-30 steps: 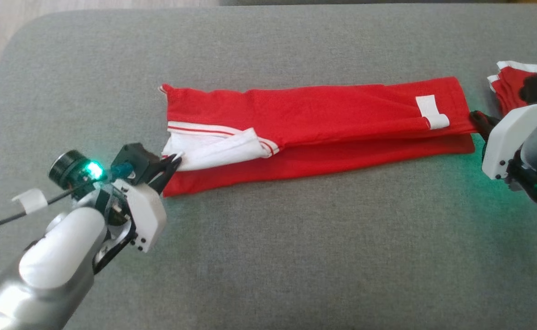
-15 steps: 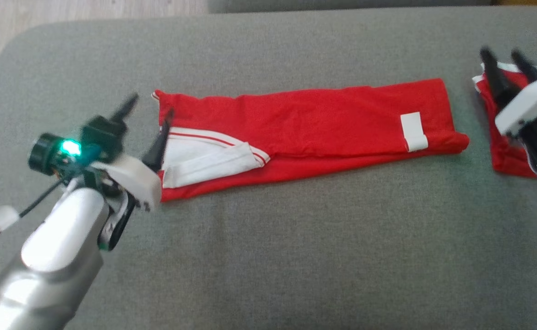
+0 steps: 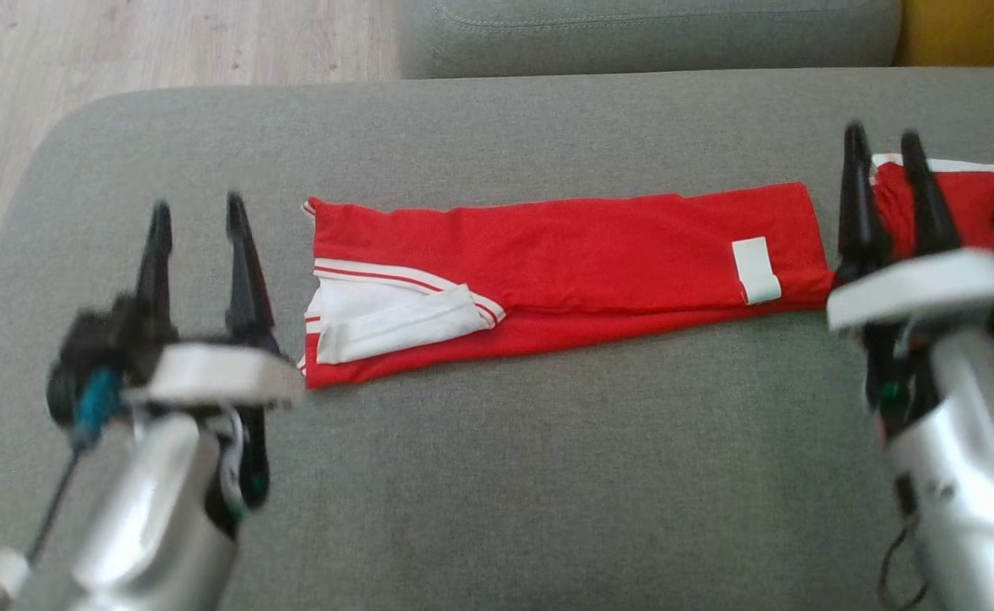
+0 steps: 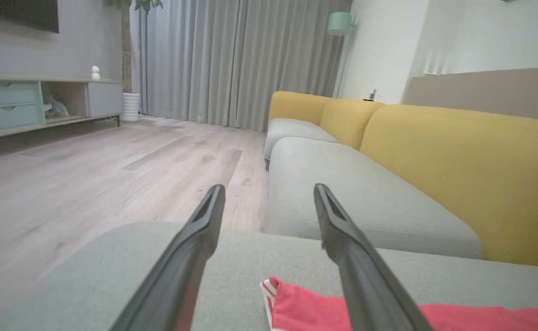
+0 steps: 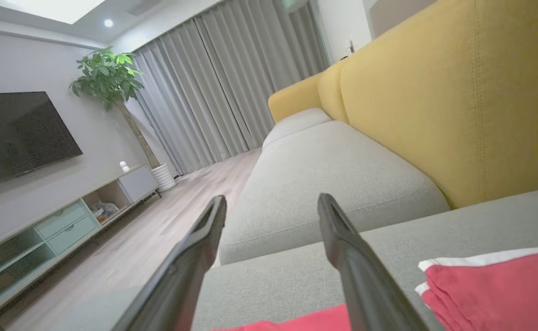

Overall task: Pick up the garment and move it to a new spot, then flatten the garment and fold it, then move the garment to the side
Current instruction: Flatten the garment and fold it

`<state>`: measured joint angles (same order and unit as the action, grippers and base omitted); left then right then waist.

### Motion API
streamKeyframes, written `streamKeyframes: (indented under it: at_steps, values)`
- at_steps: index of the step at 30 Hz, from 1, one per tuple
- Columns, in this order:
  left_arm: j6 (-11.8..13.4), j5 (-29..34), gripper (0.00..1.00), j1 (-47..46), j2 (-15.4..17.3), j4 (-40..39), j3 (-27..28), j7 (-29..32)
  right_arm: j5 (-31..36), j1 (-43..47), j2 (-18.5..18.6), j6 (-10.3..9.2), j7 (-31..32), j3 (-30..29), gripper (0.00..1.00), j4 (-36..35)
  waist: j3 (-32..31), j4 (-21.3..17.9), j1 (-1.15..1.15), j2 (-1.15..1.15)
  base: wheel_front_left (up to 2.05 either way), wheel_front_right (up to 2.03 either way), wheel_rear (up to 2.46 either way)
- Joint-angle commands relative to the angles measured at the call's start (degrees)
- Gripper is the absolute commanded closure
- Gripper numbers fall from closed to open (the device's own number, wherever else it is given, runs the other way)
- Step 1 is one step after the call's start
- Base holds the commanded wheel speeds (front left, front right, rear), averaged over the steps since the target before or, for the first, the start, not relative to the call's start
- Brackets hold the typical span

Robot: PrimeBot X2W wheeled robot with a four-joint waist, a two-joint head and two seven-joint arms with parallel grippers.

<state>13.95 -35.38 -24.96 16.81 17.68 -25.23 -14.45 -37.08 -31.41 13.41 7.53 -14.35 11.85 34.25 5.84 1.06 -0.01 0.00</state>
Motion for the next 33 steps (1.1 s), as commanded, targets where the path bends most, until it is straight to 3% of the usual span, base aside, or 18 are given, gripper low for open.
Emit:
streamKeyframes:
  at_steps: [1,6,15,21,28,33]
  values:
    - [0.3,0.8,0.00,0.7,0.1,-3.4,3.9,-0.5,3.9,2.7,-2.3,-0.04,-0.6,-2.1,0.00,-5.0,-0.1,0.1,0.01,0.00,0.00,0.00,0.00]
    - [-1.5,4.9,0.00,10.7,-4.6,-5.0,9.0,-0.5,15.2,15.8,-9.6,-0.04,-0.6,-8.5,0.00,-14.2,-0.3,0.1,0.01,0.00,0.00,0.00,0.00]
    - [-5.8,10.7,0.00,11.9,-8.0,-3.4,12.6,-0.5,18.7,18.5,-10.5,-0.04,-0.6,-9.4,0.00,-17.1,2.2,0.7,0.01,0.00,0.00,0.00,0.00]
    - [-7.8,13.6,0.00,8.5,-9.6,-2.4,14.0,-0.5,24.7,12.7,-10.5,-0.04,2.4,-15.1,0.00,-10.1,6.1,1.6,0.01,0.00,0.00,0.00,0.00]
    - [-10.3,15.7,0.00,6.8,-11.8,-2.6,15.5,-0.5,29.7,4.2,-10.5,-0.04,6.2,-26.9,0.00,2.7,9.8,3.7,0.01,0.00,0.00,0.00,0.00]
    - [-11.3,17.0,0.00,6.1,-12.7,-3.3,17.3,-0.5,32.5,0.8,-10.5,-0.04,7.3,-30.1,0.00,11.2,10.8,4.7,0.01,0.00,0.00,0.00,0.00]
